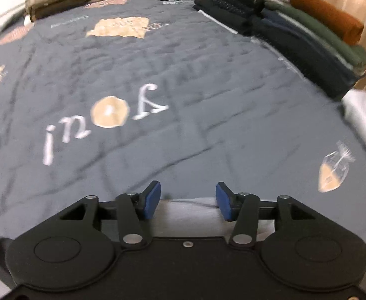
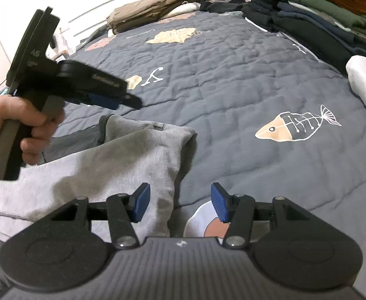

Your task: Fold clothes

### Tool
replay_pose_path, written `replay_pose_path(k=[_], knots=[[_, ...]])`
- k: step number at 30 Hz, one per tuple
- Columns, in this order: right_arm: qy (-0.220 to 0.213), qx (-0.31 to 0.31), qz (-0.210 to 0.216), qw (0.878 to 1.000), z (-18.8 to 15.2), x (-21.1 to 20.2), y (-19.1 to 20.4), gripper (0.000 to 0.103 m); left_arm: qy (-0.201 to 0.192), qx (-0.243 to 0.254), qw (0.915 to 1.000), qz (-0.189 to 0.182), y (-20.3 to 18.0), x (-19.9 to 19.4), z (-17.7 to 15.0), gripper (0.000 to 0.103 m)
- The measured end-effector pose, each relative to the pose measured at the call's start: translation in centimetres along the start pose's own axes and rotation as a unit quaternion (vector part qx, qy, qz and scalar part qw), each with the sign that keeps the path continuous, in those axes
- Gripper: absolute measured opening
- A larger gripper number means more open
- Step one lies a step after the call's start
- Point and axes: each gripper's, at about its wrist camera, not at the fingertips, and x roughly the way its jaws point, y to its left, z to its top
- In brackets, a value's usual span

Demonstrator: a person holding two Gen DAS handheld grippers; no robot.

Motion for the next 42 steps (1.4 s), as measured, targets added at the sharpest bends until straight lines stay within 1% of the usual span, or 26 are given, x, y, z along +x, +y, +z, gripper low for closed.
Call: replay_pose_path(k=[1,6,8,9,10,12,13,15,16,18,19,20,23,25,27,29,30,33,34,37,42], knots=[[0.001,0.0,-0.001,1.0,0.0,0.0,0.0,0.053,0.004,0.011,0.9999,0.009,0.3,0.1,0.0,0.061],[0.001,0.004,-0.001,1.0,0.0,0.2,-0.1,0.053,0.048,0.037,0.998,0.018,0.8,2.0,-1.1,0.066],[0.003,0.004,-0.001,1.0,0.0,0.3,-0.1,0.053,0.056,0.04,0.9976,0.014,1.0,2.8,-1.6,0.063],[0.003,0.003,-0.001,1.0,0.0,0.3,0.0,0.053,0.059,0.04,0.9974,0.01,1.1,3.3,-1.9,0.049],[0.003,0.002,-0.001,1.0,-0.1,0.4,0.0,0.053,0.054,0.036,0.9979,0.009,1.2,3.3,-1.9,0.023],[0.003,0.001,0.0,1.0,-0.1,0.4,0.0,0.053,0.033,0.022,0.9992,0.009,1.6,3.1,-1.6,0.007],[0.003,0.001,0.0,1.0,-0.1,0.4,0.0,0.053,0.022,0.014,0.9996,0.009,1.8,2.9,-1.5,0.005],[0.002,0.0,-0.001,1.0,-0.1,0.4,0.0,0.053,-0.017,-0.005,0.9992,0.035,2.3,2.3,-1.0,0.005],[0.002,0.0,-0.001,1.0,-0.1,0.4,0.0,0.053,-0.03,-0.013,0.9985,0.043,2.4,2.2,-0.9,0.005],[0.0,-0.001,-0.004,1.0,-0.2,0.3,0.0,0.053,-0.057,-0.03,0.9962,0.059,2.8,1.9,-0.6,0.004],[-0.001,-0.002,-0.005,1.0,-0.1,0.3,0.1,0.053,-0.058,-0.033,0.9959,0.061,2.8,1.8,-0.5,0.005],[-0.003,-0.001,-0.007,1.0,-0.1,0.3,0.0,0.053,-0.053,-0.032,0.9963,0.06,2.8,1.6,-0.5,0.005],[-0.004,0.006,-0.007,1.0,0.0,0.2,-0.3,0.053,-0.036,-0.031,0.9973,0.056,2.6,1.1,-0.4,0.01],[-0.005,0.01,-0.008,1.0,0.1,0.1,-0.5,0.053,-0.025,-0.03,0.9979,0.053,2.5,0.8,-0.3,0.025],[-0.007,0.013,-0.008,1.0,0.3,-0.1,-0.9,0.053,-0.014,-0.028,0.9983,0.05,2.4,0.5,-0.3,0.032],[-0.004,0.007,-0.005,1.0,0.5,-0.3,-1.3,0.053,-0.01,-0.019,0.9993,0.03,1.3,-0.2,-0.2,0.043],[0.002,-0.002,-0.005,1.0,0.6,-0.4,-1.6,0.053,-0.009,-0.014,0.9997,0.018,0.7,-0.5,-0.2,0.051],[0.011,-0.036,-0.001,0.999,0.5,-0.9,-2.4,0.053,-0.006,0.003,0.9998,-0.018,-1.3,-1.6,-0.2,0.054],[0.013,-0.051,0.0,0.999,0.4,-1.1,-2.6,0.053,-0.008,0.0,0.9996,-0.026,-1.5,-2.1,-0.7,0.056],[0.015,-0.097,0.006,0.995,-0.1,-1.6,-3.0,0.053,-0.023,-0.025,0.9986,-0.04,-1.3,-4.0,-3.1,0.056],[0.011,-0.164,0.011,0.986,-1.4,-1.5,-2.2,0.053,-0.046,-0.066,0.9948,-0.063,-1.0,-7.2,-7.2,0.056]])
